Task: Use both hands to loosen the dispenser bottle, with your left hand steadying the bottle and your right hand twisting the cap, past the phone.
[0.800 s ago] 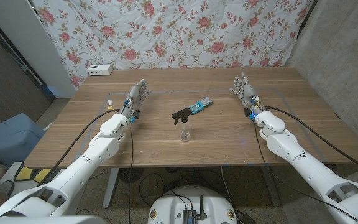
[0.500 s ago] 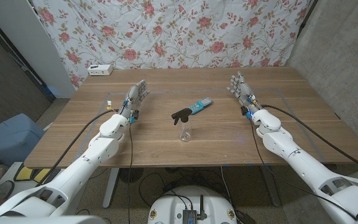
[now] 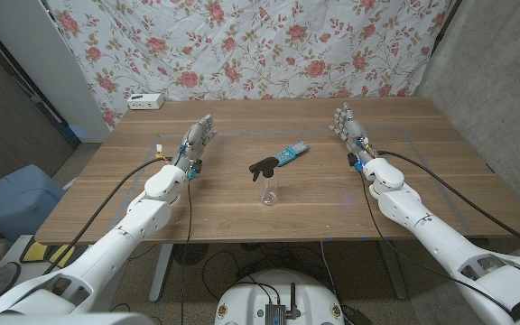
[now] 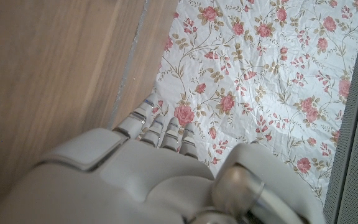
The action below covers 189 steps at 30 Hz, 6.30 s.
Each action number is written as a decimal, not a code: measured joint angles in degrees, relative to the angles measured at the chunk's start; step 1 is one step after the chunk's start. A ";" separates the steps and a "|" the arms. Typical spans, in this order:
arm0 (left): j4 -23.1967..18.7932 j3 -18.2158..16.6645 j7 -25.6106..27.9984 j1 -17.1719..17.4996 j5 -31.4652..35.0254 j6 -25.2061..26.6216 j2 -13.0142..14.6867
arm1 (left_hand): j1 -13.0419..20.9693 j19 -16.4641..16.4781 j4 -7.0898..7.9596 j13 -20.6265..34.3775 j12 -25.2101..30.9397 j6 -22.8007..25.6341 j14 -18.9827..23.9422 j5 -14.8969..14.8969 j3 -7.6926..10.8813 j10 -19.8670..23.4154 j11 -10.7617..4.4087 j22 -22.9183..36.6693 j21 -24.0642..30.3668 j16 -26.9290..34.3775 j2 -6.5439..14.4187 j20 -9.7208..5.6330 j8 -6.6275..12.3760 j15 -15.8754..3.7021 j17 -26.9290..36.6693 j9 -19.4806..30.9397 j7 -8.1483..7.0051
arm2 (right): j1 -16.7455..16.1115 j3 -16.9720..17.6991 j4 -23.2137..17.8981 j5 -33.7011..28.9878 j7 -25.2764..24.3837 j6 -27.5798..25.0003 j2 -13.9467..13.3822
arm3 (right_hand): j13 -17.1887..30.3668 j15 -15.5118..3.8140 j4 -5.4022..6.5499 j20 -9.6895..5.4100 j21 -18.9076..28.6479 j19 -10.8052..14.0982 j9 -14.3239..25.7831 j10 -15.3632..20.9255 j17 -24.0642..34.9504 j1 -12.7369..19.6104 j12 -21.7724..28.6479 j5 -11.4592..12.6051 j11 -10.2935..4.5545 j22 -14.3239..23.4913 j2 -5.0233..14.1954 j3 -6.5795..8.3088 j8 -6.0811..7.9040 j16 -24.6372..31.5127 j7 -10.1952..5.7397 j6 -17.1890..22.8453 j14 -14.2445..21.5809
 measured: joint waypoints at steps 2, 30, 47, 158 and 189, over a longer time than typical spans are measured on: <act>-0.29 0.25 0.22 0.01 0.85 0.00 0.21 | 0.36 0.22 -0.78 0.00 0.00 0.19 0.11 0.00 0.07 0.25 -0.25 0.00 0.00 0.00 -0.36 -0.22 0.00 -0.11 0.00 0.00 -0.19 | -0.02 -0.01 -0.19 -0.18 -0.28 -0.16 -0.16 | 0.00 -0.01 0.00 0.00 0.00 0.00 0.00 0.00 0.00 0.00 0.00 0.00 0.00 0.00 0.00 0.00 0.00 0.00 0.09 0.20 -0.01; -5.90 0.76 -0.49 3.28 6.11 -1.64 5.64 | 8.17 2.59 -10.21 -0.01 0.44 5.86 6.50 0.49 -2.06 6.36 -3.67 -0.01 -0.23 0.66 -7.71 -0.50 0.65 -3.40 -0.01 -0.01 -3.76 | -1.17 -0.05 -1.14 -2.74 -4.81 1.55 0.59 | -0.02 -0.09 -0.44 -0.30 0.00 0.30 0.17 0.61 0.01 0.89 0.40 -0.71 0.01 -0.01 0.43 0.45 0.42 0.00 -4.97 1.12 0.52; -5.91 0.60 -3.26 4.53 7.30 -3.82 7.86 | 13.68 3.79 -11.55 -0.02 0.88 8.28 9.86 2.56 -3.85 9.60 -4.28 -0.01 -0.23 0.66 -12.63 0.31 0.65 -3.44 -0.01 -0.01 -4.18 | -1.20 -0.21 -1.01 -4.28 -8.04 2.23 2.10 | -0.02 -0.20 -0.56 0.00 0.00 0.61 0.43 0.82 0.01 0.89 0.39 -0.92 0.22 -0.02 0.44 0.57 0.42 0.00 -6.57 1.10 0.82; -13.95 6.96 -10.16 11.03 20.78 -9.23 15.61 | 29.30 0.36 -10.73 -0.03 -0.68 5.90 11.24 12.09 -16.39 9.57 -3.26 -0.02 -1.11 -0.04 -18.29 1.23 -0.23 -3.46 -0.02 0.25 -2.25 | -8.51 0.90 -5.22 -4.15 -13.00 2.96 2.40 | -0.02 0.20 -0.60 -0.26 -0.01 -0.57 0.42 0.48 0.12 0.59 0.39 -2.43 1.54 -0.03 0.14 1.31 0.00 0.00 -5.93 -1.56 -0.03; -13.23 9.39 -8.37 9.49 24.79 -9.09 12.86 | 31.56 -6.18 -10.41 0.16 -0.22 7.63 12.08 14.31 -21.59 10.62 -4.47 -0.02 -1.51 0.22 -17.54 3.68 0.44 -3.47 -0.02 0.24 -2.89 | -11.89 2.14 -6.60 -3.85 -12.91 5.62 1.24 | -0.03 0.20 -0.54 -0.26 -0.01 -0.57 0.27 0.49 0.12 0.28 0.39 -2.43 1.54 -0.02 -0.16 1.69 0.00 0.00 -0.80 -0.95 -0.03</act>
